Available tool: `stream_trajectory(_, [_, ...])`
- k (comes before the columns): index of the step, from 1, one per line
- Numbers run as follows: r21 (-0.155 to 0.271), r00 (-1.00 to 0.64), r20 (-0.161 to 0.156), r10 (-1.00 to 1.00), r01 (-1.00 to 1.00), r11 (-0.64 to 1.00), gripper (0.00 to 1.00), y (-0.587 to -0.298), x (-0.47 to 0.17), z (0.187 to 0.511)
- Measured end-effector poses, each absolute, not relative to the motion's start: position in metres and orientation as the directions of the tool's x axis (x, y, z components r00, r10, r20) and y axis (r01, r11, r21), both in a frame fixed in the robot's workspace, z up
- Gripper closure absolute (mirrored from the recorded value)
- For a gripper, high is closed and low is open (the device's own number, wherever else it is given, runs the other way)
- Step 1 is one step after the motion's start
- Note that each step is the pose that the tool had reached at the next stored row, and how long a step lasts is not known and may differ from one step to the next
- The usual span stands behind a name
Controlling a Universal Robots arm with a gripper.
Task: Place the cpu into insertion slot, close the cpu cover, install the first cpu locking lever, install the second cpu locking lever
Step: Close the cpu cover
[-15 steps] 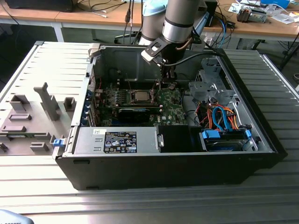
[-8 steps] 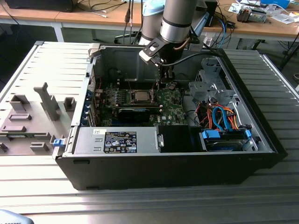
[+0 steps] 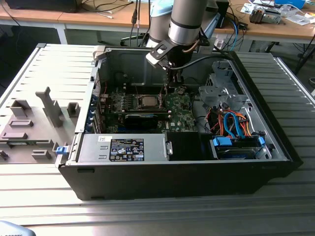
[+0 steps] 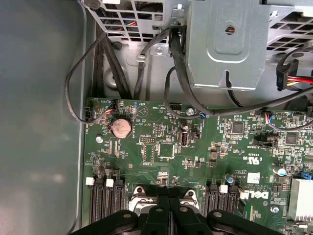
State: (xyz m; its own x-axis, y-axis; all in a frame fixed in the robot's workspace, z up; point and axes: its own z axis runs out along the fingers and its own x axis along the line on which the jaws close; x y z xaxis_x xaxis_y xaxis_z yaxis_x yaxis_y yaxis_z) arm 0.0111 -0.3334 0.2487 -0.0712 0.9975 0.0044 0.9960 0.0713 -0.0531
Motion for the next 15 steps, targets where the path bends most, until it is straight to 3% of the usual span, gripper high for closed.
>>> stream_trajectory(15, [-0.053, -0.071, 0.004, 0.997, 0.996, 0.071, 0.89, -0.3334, 0.0075, 0.2484])
